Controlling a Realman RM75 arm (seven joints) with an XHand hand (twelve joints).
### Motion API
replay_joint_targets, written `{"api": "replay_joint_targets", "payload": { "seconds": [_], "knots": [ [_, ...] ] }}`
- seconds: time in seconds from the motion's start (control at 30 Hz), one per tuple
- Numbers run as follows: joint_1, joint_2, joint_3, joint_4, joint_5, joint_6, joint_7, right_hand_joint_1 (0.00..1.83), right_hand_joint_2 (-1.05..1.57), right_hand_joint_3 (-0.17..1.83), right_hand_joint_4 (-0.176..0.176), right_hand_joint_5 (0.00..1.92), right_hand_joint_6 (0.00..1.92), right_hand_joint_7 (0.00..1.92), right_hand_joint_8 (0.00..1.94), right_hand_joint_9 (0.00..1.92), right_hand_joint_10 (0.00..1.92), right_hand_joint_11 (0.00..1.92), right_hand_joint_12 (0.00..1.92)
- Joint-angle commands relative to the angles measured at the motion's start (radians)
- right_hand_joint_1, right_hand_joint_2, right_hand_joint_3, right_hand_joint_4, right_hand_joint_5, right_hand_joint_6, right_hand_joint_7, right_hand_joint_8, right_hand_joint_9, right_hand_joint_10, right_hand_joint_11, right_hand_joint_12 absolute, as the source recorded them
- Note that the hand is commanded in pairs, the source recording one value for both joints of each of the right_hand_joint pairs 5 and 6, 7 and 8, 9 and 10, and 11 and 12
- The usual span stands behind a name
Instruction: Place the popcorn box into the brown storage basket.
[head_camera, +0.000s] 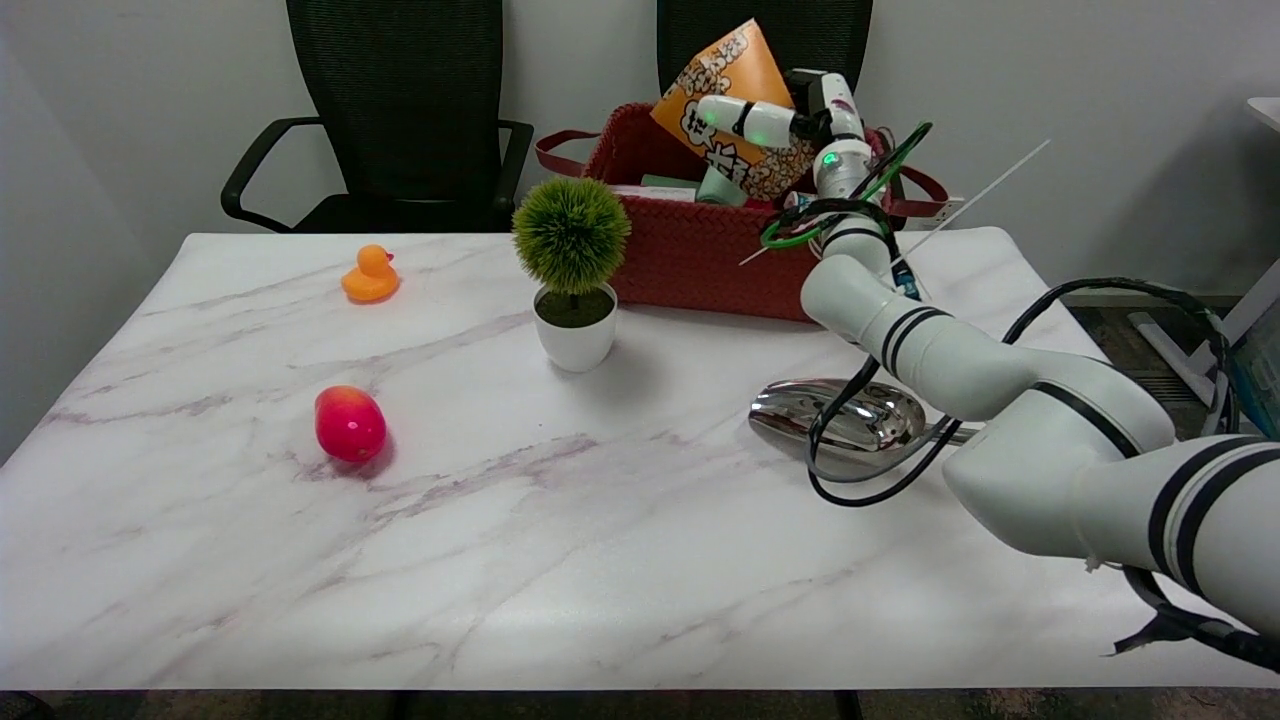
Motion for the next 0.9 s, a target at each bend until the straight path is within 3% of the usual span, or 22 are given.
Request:
{"api": "replay_joint_targets", "payload": {
  "seconds": [0.03, 0.5, 0.63, 0.7, 0.8, 0.9],
  "knots": [
    [0.034, 0.009, -0.016, -0.068, 0.001, -0.086, -0.160, 0.86, 0.43, 0.08, 0.000, 0.70, 0.70, 1.01, 1.01, 0.74, 0.74, 0.51, 0.51],
    [0.019, 0.024, -0.014, -0.063, 0.008, -0.105, -0.188, 0.85, 0.44, 0.07, 0.000, 0.67, 0.67, 0.94, 0.94, 0.73, 0.73, 0.49, 0.49],
    [0.016, 0.027, -0.014, -0.057, 0.006, -0.118, -0.188, 0.87, 0.31, 0.14, 0.000, 0.48, 0.48, 0.64, 0.64, 0.48, 0.48, 0.10, 0.10],
    [0.013, 0.027, -0.015, -0.052, 0.001, -0.118, -0.188, 0.87, 0.28, 0.16, 0.000, 0.41, 0.41, 0.59, 0.59, 0.44, 0.44, 0.06, 0.06],
    [0.011, 0.029, -0.016, -0.040, 0.001, -0.119, -0.190, 0.89, 0.14, 0.20, 0.000, 0.05, 0.05, 0.48, 0.48, 0.37, 0.37, 0.05, 0.05],
    [0.011, 0.030, -0.016, -0.030, 0.000, -0.119, -0.191, 0.89, 0.08, 0.11, 0.000, 0.00, 0.00, 0.41, 0.41, 0.33, 0.33, 0.05, 0.05]
  ]
}}
